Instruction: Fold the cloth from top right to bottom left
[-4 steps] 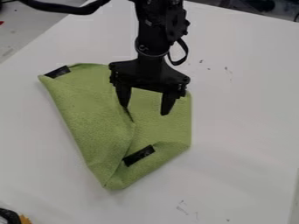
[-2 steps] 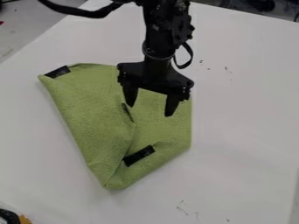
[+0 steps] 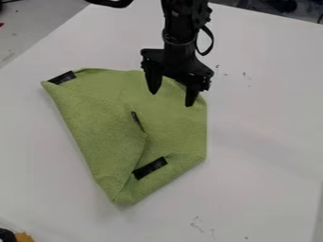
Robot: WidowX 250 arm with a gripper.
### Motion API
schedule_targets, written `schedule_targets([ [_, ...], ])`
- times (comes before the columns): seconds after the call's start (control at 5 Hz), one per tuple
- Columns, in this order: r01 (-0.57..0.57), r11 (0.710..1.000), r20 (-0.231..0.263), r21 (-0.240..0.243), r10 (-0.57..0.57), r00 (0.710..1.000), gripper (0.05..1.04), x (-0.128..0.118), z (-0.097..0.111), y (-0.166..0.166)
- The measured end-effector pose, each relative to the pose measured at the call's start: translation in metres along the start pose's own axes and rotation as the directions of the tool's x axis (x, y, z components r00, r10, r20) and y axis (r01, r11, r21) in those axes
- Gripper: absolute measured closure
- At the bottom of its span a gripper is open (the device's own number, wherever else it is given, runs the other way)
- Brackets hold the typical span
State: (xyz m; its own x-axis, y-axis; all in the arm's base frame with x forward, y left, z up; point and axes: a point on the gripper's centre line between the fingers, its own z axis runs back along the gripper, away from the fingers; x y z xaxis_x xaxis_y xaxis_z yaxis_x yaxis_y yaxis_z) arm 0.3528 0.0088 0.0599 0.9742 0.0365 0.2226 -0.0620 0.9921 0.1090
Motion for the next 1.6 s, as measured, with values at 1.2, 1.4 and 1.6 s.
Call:
schedule_targets([
  [1.2, 0.09, 0.982, 0.058, -0.168, -0.081, 0.995, 0.08, 0.078, -0.059, 0.001],
  [1.4, 0.109, 0.981, 0.05, -0.16, -0.102, 0.993, 0.081, 0.08, -0.06, 0.004],
  [1.6, 0.114, 0.981, 0.063, -0.158, -0.105, 0.992, 0.124, 0.082, -0.062, 0.004],
])
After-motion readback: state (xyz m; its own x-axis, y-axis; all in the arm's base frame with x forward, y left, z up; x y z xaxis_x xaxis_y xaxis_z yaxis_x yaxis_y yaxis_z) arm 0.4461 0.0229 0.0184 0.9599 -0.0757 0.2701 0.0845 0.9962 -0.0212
